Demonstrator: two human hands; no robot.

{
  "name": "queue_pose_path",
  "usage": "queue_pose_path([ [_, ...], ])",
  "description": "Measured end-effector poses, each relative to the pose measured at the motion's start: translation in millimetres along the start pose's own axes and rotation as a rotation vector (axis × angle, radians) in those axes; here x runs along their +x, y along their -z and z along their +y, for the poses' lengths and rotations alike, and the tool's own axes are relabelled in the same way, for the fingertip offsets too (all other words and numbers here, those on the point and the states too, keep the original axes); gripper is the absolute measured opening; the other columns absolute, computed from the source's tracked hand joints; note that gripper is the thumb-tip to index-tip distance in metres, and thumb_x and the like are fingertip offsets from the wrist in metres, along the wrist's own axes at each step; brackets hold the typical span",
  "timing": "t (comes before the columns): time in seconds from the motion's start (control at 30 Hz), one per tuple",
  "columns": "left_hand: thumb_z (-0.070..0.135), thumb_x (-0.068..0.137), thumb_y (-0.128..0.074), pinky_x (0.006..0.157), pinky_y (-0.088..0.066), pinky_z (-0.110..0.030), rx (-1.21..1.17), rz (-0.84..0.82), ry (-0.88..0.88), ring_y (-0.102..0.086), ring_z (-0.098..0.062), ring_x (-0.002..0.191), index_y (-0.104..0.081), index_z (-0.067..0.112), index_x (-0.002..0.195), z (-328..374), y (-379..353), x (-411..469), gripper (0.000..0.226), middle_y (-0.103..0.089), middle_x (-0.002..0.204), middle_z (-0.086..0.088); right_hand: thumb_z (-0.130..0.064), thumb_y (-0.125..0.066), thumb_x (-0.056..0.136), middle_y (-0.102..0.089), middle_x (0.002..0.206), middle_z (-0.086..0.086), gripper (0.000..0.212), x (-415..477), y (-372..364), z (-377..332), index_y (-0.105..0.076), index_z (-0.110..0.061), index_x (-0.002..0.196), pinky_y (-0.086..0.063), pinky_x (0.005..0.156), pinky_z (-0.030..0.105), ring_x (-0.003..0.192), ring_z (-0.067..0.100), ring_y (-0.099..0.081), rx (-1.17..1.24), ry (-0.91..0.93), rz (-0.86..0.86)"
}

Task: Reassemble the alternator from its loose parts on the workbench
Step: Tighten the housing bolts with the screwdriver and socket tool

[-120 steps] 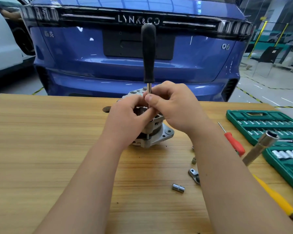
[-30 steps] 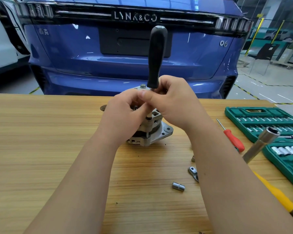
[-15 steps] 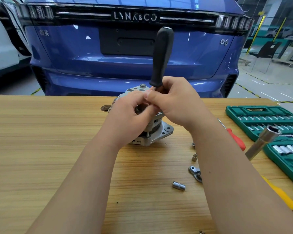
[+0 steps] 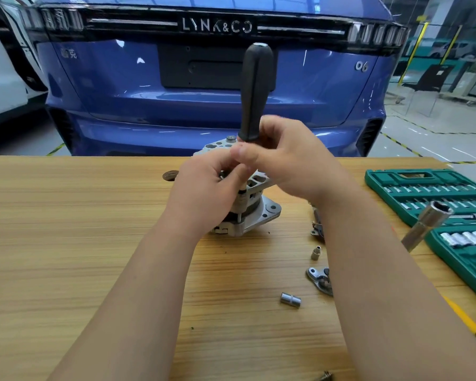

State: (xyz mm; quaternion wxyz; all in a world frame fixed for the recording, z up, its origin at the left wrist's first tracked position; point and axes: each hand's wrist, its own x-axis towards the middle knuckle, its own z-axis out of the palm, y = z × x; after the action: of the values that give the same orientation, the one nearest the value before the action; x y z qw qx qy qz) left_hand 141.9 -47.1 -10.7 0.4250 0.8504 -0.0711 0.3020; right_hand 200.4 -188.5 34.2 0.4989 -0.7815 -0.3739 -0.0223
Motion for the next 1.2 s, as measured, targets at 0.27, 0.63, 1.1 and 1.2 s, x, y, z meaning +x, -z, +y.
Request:
queue_pose_path([
  [0.27, 0.050, 0.091, -0.053, 0.060, -0.041, -0.015, 0.034, -0.060, -0.027, -0.054, -0.005, 0.070, -0.066, 0.020, 0.076, -19, 4, 5, 0.037, -0.061, 0.074, 0.007, -0.029, -0.041, 0.090, -0.046, 0.052, -0.001, 0.033, 63, -5, -52, -0.053, -0.016, 0.063, -0.038, 0.043, 0.023, 0.039, 0.014, -0.042, 0.828, -0.029, -0.558],
  [0.63, 0.035, 0.094, -0.053, 0.066, -0.044, -0.039, 0.247, 0.335, -0.362, -0.058, -0.014, 0.075, -0.066, 0.016, 0.070, -33, -29, 0, 0.034, -0.068, 0.078, 0.015, -0.035, -0.055, 0.092, -0.050, 0.062, 0.000, 0.028, 47, -9, -37, -0.052, -0.016, 0.073, -0.037, 0.043, 0.026, 0.047, 0.014, -0.041, 0.592, 0.114, 0.125],
  [1.1, 0.034, 0.094, -0.049, 0.074, -0.046, -0.049, 0.192, 0.199, -0.223, -0.059, -0.020, 0.078, -0.071, 0.013, 0.077, -28, -23, -1, 0.034, -0.063, 0.078, 0.014, -0.032, -0.057, 0.090, -0.036, 0.050, -0.002, 0.045, 54, -15, -40, -0.035, -0.025, 0.051, -0.030, 0.043, 0.026, 0.043, 0.017, -0.030, 0.453, -0.033, 0.287],
  [1.2, 0.036, 0.095, -0.049, 0.073, -0.045, -0.047, 0.242, 0.204, -0.246, -0.059, -0.019, 0.082, -0.074, 0.016, 0.082, -26, -22, 0, 0.034, -0.068, 0.083, 0.014, -0.028, -0.046, 0.089, -0.055, 0.071, 0.004, 0.021, 65, 16, -40, -0.052, -0.012, 0.076, -0.036, 0.051, 0.030, 0.053, 0.019, -0.050, 0.573, -0.006, -0.304],
])
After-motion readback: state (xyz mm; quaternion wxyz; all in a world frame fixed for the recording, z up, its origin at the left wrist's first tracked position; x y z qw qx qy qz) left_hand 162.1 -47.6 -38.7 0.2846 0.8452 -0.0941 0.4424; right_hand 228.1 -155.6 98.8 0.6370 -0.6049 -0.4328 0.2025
